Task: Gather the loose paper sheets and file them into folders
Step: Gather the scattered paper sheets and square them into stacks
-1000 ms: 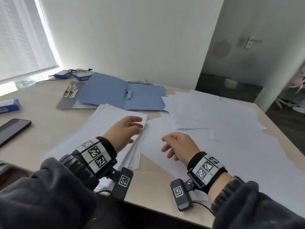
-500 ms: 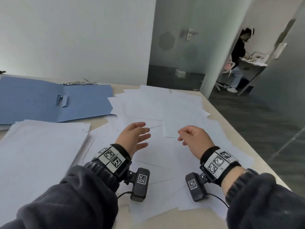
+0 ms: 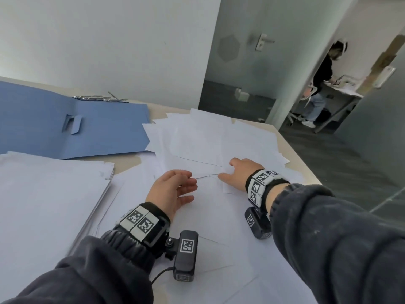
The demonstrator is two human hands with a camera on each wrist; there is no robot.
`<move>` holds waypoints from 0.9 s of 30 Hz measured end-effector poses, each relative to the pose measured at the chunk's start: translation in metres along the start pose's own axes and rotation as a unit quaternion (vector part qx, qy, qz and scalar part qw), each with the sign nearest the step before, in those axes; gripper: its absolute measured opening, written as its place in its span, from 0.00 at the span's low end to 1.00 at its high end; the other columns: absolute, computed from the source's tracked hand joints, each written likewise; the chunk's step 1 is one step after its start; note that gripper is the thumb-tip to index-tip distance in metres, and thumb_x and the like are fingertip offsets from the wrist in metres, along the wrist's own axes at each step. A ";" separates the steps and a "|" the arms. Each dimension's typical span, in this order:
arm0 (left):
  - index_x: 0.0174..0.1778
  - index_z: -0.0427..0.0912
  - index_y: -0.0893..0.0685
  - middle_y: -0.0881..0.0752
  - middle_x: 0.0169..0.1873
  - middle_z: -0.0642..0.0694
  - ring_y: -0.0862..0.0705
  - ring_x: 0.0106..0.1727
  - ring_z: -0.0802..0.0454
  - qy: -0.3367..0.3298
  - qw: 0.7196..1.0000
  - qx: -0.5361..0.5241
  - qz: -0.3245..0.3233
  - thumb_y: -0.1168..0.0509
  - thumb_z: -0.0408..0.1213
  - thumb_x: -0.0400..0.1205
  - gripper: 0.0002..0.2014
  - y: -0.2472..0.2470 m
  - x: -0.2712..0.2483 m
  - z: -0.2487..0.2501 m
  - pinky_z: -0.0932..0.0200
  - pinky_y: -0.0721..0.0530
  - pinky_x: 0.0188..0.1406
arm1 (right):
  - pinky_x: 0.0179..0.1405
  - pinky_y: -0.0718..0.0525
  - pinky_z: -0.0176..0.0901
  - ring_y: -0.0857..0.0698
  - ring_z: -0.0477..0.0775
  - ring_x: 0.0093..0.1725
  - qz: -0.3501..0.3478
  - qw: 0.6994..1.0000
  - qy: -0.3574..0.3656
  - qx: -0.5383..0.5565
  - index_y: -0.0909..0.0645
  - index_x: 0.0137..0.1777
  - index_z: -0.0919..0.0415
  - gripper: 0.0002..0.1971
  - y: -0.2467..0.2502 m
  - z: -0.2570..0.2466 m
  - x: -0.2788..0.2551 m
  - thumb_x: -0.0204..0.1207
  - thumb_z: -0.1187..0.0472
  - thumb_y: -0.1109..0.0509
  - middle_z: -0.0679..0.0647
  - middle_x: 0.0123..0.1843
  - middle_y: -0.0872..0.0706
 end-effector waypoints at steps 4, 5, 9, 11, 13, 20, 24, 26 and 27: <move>0.48 0.36 0.15 0.11 0.36 0.41 0.12 0.39 0.47 -0.001 1.000 0.003 -0.012 0.40 0.26 0.83 0.08 -0.001 0.001 0.001 0.53 0.16 0.37 | 0.71 0.23 0.60 0.24 0.67 0.74 -0.051 0.999 -0.018 0.005 0.46 0.85 0.43 0.46 -0.013 -0.007 0.008 0.70 0.28 0.36 0.58 0.80 0.31; 0.48 0.35 0.15 0.11 0.36 0.41 0.12 0.38 0.47 0.000 1.000 0.005 -0.016 0.40 0.26 0.83 0.08 -0.002 0.000 0.001 0.54 0.16 0.36 | 0.70 0.22 0.59 0.23 0.67 0.73 -0.058 0.998 -0.019 -0.001 0.48 0.86 0.41 0.46 -0.014 -0.008 0.008 0.70 0.30 0.36 0.58 0.79 0.30; 0.47 0.36 0.15 0.12 0.34 0.41 0.12 0.37 0.47 0.003 1.000 0.011 -0.028 0.41 0.26 0.84 0.09 -0.005 -0.001 0.000 0.55 0.16 0.35 | 0.58 0.14 0.53 0.16 0.62 0.55 -0.062 0.998 -0.012 0.002 0.50 0.85 0.41 0.43 -0.015 -0.009 0.007 0.70 0.41 0.36 0.55 0.61 0.20; 0.47 0.35 0.15 0.12 0.34 0.41 0.13 0.37 0.47 0.004 0.999 0.015 -0.032 0.41 0.26 0.84 0.09 -0.006 -0.001 0.000 0.54 0.17 0.36 | 0.54 0.13 0.50 0.17 0.60 0.50 -0.055 0.998 -0.020 0.008 0.49 0.86 0.43 0.40 -0.014 -0.007 0.007 0.74 0.50 0.37 0.54 0.55 0.20; 0.46 0.36 0.15 0.12 0.34 0.41 0.13 0.36 0.47 0.006 0.999 0.018 -0.034 0.41 0.26 0.84 0.09 -0.006 -0.002 0.001 0.54 0.17 0.36 | 0.48 0.15 0.47 0.17 0.60 0.48 -0.032 0.998 -0.041 0.029 0.45 0.85 0.47 0.36 -0.009 -0.002 0.007 0.76 0.57 0.39 0.54 0.50 0.20; 0.45 0.36 0.15 0.12 0.34 0.41 0.13 0.36 0.47 0.008 0.999 0.018 -0.036 0.42 0.26 0.85 0.10 -0.006 -0.004 0.002 0.55 0.17 0.35 | 0.49 0.22 0.46 0.15 0.65 0.57 0.045 0.996 -0.069 0.027 0.19 0.64 0.62 0.19 0.014 0.017 0.011 0.86 0.49 0.44 0.62 0.61 0.14; 0.45 0.36 0.15 0.12 0.34 0.42 0.13 0.36 0.47 0.014 0.999 0.015 -0.035 0.41 0.26 0.84 0.10 -0.006 -0.003 0.001 0.56 0.17 0.34 | 0.49 0.22 0.46 0.16 0.66 0.53 0.081 0.994 -0.062 0.026 0.18 0.61 0.63 0.15 0.041 0.007 0.026 0.83 0.59 0.42 0.63 0.61 0.13; 0.45 0.36 0.15 0.12 0.35 0.41 0.13 0.37 0.47 0.016 0.999 0.013 -0.036 0.41 0.26 0.84 0.10 -0.006 -0.002 0.001 0.56 0.17 0.35 | 0.49 0.22 0.46 0.16 0.66 0.55 0.092 0.994 -0.043 0.029 0.19 0.63 0.62 0.16 0.053 -0.012 0.035 0.83 0.59 0.42 0.62 0.62 0.14; 0.45 0.37 0.15 0.11 0.35 0.41 0.13 0.37 0.47 0.017 0.999 0.012 -0.036 0.41 0.27 0.84 0.10 -0.005 0.000 0.002 0.55 0.17 0.35 | 0.50 0.21 0.46 0.15 0.66 0.57 0.094 0.995 -0.030 0.030 0.19 0.64 0.62 0.16 0.057 -0.023 0.041 0.83 0.59 0.43 0.62 0.62 0.14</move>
Point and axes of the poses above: each hand's wrist, its own x-axis towards the middle knuckle, its own y-axis out of the back of the hand, z = x × y, the point moved 9 cm from there along x, towards the middle knuckle
